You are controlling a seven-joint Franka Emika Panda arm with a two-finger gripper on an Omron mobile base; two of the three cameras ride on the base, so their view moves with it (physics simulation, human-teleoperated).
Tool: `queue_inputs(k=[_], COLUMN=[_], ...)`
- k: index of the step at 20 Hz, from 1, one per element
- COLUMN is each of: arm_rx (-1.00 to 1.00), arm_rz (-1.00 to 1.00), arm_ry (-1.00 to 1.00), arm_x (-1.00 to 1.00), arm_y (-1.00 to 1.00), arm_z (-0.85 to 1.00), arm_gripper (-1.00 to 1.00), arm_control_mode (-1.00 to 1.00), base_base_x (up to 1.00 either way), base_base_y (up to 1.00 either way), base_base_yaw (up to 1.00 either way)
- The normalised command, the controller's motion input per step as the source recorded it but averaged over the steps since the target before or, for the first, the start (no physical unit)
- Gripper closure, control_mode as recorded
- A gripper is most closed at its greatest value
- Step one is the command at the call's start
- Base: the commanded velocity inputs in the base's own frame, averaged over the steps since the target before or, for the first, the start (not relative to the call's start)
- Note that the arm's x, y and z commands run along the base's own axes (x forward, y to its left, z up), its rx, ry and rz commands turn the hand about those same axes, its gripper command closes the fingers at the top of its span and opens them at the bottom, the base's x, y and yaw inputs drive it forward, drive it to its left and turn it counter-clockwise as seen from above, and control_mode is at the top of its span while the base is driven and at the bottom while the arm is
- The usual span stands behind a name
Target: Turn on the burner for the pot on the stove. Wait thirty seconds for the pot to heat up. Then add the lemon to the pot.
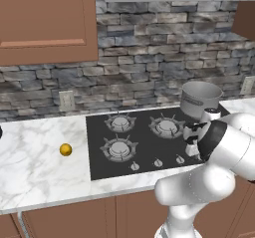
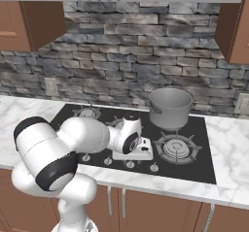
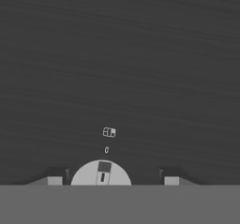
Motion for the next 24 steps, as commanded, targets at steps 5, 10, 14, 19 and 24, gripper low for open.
queue_inputs(k=[5, 10, 14, 19, 24], arm_rx=[0.0, 0.0, 0.0, 0.01, 0.0], arm_rz=[0.0, 0.02, 0.26, 0.53, 0.61], arm_ry=[-0.02, -0.13, -0.1, 0.0, 0.0], arm_x=[-0.02, -0.2, -0.16, 0.0, 0.0], arm_y=[-0.01, 0.0, -0.14, -0.37, -0.35], arm_z=[-0.06, 0.0, 0.0, -0.02, -0.1], arm_gripper=[1.0, 1.0, 1.0, 1.0, 1.0], arm_control_mode=[-1.0, -1.0, -1.0, -1.0, -1.0], base_base_x=[0.0, 0.0, 0.0, 0.0, 0.0], base_base_y=[0.0, 0.0, 0.0, 0.0, 0.0], base_base_yaw=[0.0, 0.0, 0.0, 0.0, 0.0])
